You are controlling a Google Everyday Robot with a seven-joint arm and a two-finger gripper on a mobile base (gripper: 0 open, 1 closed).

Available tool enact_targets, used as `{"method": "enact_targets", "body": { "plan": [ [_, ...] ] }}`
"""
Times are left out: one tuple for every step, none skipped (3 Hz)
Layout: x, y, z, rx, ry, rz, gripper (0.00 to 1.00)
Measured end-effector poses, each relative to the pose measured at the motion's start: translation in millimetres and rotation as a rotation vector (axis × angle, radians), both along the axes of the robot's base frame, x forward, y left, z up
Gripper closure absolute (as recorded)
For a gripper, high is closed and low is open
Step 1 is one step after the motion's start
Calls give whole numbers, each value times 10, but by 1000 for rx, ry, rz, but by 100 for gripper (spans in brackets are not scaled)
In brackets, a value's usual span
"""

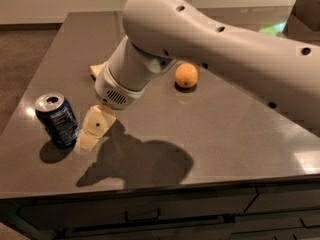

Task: Pick pepsi can

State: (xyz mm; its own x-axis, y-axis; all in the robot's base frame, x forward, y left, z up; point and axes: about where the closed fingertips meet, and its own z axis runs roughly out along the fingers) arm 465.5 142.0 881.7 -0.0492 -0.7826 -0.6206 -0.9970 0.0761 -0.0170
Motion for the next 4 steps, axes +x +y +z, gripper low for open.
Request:
{"method": "enact_targets", "body": {
  "plan": [
    [21,250,56,4,-24,34,0],
    [96,546,65,12,-39,68,3],
    [146,671,65,13,-40,81,34],
    [149,698,92,16,-38,87,57]
  ]
}}
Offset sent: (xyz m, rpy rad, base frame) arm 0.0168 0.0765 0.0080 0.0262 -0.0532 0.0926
